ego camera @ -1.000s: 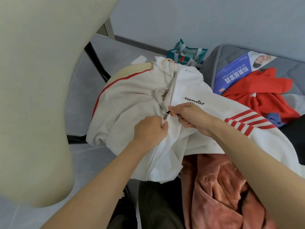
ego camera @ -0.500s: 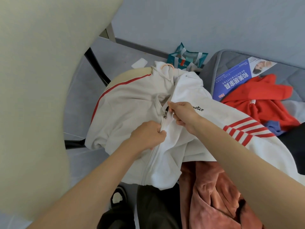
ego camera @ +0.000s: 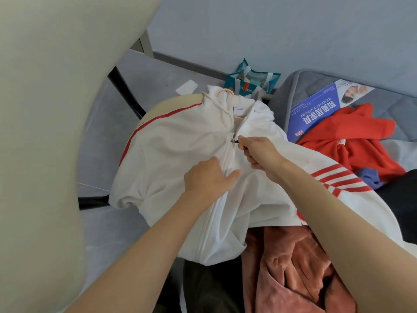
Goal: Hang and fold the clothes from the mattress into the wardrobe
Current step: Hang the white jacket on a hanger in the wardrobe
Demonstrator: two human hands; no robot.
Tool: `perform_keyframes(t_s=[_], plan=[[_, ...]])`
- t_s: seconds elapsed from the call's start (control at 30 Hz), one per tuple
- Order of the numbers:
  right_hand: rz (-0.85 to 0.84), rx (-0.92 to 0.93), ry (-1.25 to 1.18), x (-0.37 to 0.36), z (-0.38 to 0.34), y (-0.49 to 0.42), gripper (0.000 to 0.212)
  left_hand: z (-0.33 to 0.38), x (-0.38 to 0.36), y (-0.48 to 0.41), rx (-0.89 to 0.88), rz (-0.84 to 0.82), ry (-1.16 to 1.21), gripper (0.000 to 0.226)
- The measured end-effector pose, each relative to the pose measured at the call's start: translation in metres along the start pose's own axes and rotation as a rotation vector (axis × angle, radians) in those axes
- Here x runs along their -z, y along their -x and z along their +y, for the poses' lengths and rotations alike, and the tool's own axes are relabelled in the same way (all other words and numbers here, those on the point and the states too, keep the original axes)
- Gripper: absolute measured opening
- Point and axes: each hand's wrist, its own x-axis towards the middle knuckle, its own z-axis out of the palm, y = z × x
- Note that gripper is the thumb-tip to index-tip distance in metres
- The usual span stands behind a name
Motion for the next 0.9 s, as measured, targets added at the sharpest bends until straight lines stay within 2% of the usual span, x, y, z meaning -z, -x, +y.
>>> perform_keyframes(t_s=[0.13,0.23,0.37,0.47,0.6,0.67,0.73,0.77,0.83,0.9], plan=[[-0.077,-0.039,0.039,0.015,-0.009,-0.001,0.033,0.021,0.0,-0.031,-0.036,0.021,-0.048,0.039],[-0.091,-0.069,0.026,0.022,-0.014,-0.009,0.033,0.024,-0.004,-0.039,-0.091,-0.085,0.032,0.031],[0.027,-0.114,-0.352,0.031,-0.021,-0.033,0.033,0.024,-0.005,-0.033,-0.129,-0.188,0.12,0.038],[0.098,-0.077,-0.401,0.032,-0.031,-0.052,0.034,0.014,-0.008,-0.029,-0.09,-0.211,0.146,0.033],[0.11,0.064,-0.089,0.019,-0.029,-0.07,0.038,-0.001,-0.003,-0.037,-0.023,-0.185,0.073,0.032],[0.203,0.154,0.156,0.016,-0.024,-0.08,0.035,-0.007,-0.004,-0.042,-0.005,-0.188,0.03,0.031],[0.305,0.235,0.293,0.015,-0.021,-0.092,0.022,-0.013,-0.009,-0.045,0.017,-0.164,-0.004,0.031],[0.328,0.267,0.35,0.015,-0.02,-0.097,0.024,-0.016,-0.011,-0.046,0.033,-0.149,-0.02,0.032],[0.267,0.276,0.499,0.013,-0.018,-0.11,0.034,-0.02,-0.015,-0.048,0.063,-0.141,-0.03,0.033],[0.192,0.252,0.706,0.008,-0.015,-0.119,0.036,-0.024,-0.018,-0.049,0.084,-0.158,-0.029,0.033]])
